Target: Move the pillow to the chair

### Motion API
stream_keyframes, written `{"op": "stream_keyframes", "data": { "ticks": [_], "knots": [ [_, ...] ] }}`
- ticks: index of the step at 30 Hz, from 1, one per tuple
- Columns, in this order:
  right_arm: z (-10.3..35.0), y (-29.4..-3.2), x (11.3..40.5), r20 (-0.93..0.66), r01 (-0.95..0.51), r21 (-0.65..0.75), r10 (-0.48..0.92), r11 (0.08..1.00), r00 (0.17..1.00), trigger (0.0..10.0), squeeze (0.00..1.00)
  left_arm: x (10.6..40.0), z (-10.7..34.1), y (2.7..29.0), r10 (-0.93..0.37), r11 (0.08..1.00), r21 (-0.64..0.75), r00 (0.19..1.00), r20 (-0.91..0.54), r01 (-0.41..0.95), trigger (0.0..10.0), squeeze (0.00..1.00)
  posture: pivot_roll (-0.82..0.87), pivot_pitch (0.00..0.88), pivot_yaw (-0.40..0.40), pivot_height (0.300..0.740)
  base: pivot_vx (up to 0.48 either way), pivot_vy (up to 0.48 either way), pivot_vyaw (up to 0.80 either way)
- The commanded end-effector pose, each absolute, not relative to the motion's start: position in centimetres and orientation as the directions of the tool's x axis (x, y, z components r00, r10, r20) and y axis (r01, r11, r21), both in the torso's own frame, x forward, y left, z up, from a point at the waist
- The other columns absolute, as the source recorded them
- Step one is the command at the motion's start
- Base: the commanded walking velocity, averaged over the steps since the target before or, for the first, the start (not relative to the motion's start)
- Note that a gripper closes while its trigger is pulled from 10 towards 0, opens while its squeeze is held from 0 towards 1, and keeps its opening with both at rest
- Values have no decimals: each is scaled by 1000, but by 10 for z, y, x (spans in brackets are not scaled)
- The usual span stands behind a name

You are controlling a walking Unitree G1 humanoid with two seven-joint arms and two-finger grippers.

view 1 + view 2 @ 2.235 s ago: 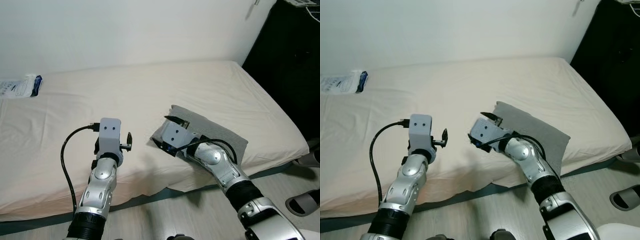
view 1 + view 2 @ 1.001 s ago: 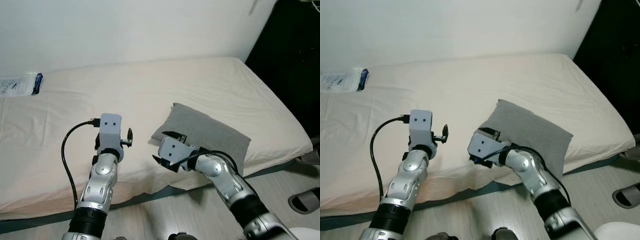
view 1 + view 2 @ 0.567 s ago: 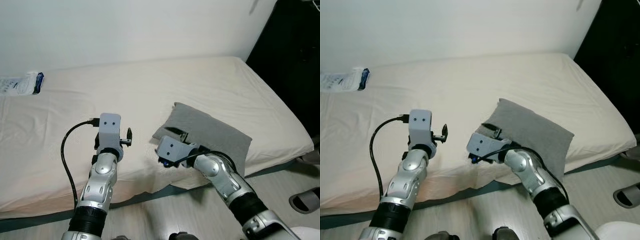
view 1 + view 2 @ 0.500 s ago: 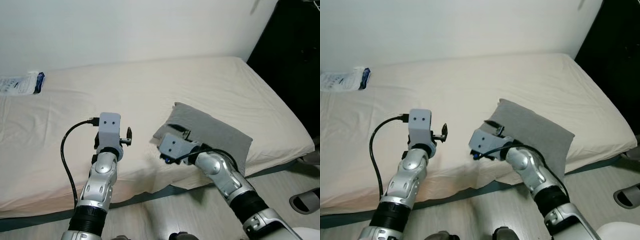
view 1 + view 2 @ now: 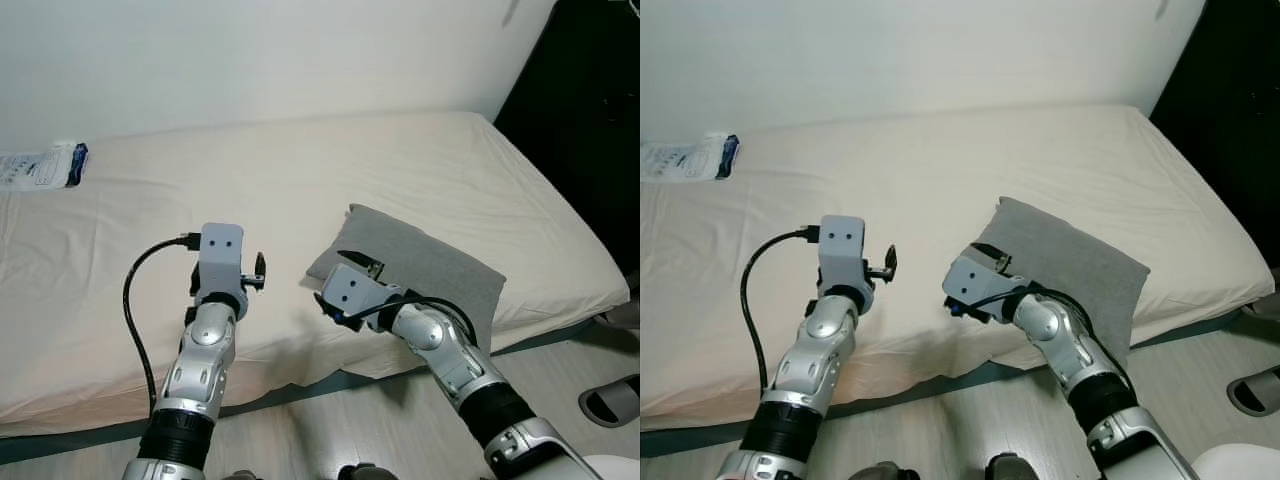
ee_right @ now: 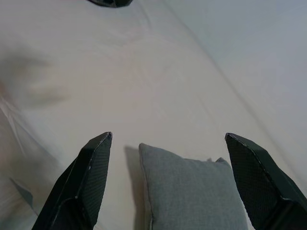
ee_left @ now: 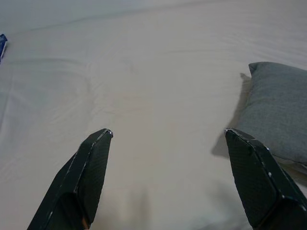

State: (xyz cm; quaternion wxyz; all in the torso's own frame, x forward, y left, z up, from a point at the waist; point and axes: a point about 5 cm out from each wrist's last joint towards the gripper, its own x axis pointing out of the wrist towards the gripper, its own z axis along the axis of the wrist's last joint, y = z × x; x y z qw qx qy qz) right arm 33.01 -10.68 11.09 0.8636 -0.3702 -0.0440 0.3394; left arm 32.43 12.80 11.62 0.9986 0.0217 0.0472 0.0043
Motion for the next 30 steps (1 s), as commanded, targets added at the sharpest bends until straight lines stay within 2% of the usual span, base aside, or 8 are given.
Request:
{"op": "stream_keyframes", "data": {
  "ticks": [1, 7, 9, 15, 16, 17, 20, 30],
  "knots": [
    [107, -107, 330, -198, -571, -660, 620, 488, 759, 10000, 0, 322, 109, 129, 11, 999, 52, 993, -121, -4, 10000, 0, -59, 181, 9, 740, 0, 0, 0],
    [119, -101, 336, -171, -579, -674, 666, 458, 726, 10000, 0, 322, 109, 130, 11, 999, 54, 993, -119, -5, 10000, 0, -59, 180, 9, 740, 0, 0, 0],
    [134, -113, 355, -112, -494, -684, 592, 537, 798, 10000, 0, 323, 111, 131, 12, 999, 54, 993, -116, -6, 10000, 0, -54, 176, 13, 740, 0, 0, 0],
    [138, -116, 369, -151, -467, -745, 561, 477, 814, 10000, 0, 324, 112, 130, 5, 998, 58, 994, -111, 1, 10000, 0, -55, 165, 18, 740, 0, 0, 0],
    [133, -114, 367, -170, -491, -730, 569, 476, 805, 10000, 0, 324, 112, 130, 6, 998, 58, 994, -111, 1, 10000, 0, -54, 164, 18, 740, 0, 0, 0],
    [127, -114, 366, -196, -558, -617, 579, 554, 791, 10000, 0, 324, 112, 130, 5, 998, 58, 994, -111, 1, 10000, 0, -48, 163, 12, 740, 0, 0, 0],
    [126, -114, 366, -196, -581, -569, 591, 581, 783, 10000, 0, 324, 112, 130, 6, 998, 58, 994, -111, 1, 10000, 0, -47, 161, 11, 740, 0, 0, 0],
    [124, -105, 367, -227, -567, -675, 599, 471, 768, 10000, 0, 323, 112, 125, -12, 998, 58, 994, -111, 18, 10000, 0, -48, 144, 25, 740, 0, 0, 0]
  ]
}}
